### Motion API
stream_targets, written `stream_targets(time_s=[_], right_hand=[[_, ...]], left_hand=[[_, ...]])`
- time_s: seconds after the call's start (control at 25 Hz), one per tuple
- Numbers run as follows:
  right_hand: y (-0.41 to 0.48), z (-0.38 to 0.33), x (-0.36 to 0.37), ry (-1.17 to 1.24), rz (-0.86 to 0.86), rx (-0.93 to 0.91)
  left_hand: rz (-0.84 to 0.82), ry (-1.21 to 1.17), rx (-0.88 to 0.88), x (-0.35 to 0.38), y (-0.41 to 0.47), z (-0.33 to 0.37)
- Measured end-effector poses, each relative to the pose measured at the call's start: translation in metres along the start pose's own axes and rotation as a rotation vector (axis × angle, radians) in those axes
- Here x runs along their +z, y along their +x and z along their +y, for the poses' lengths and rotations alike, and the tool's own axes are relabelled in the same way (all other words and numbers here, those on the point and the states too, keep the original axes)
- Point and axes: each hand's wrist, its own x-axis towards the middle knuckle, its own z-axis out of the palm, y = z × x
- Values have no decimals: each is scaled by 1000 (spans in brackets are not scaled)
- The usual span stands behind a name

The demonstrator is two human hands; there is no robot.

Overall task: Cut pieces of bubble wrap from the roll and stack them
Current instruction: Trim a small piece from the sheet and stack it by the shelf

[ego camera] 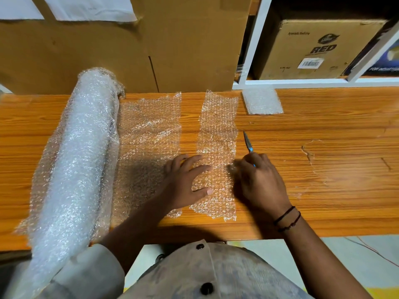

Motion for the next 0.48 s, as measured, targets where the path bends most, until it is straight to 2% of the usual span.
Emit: stream_targets(time_s=[0.12, 0.24, 0.32, 0.48], right_hand=[[-15, -6, 5, 161, -188, -217], [-33, -9, 10, 196, -293, -282], [-40, -10, 13, 170, -298, -297], [-36, -19, 20, 185, -199, -284]], left_hand=[[-38, 6, -5, -2, 0, -2], [-48, 31, 2, -2, 1, -3], [-52, 41, 2, -1, 1, -4], [-61, 20, 30, -4, 4, -8]])
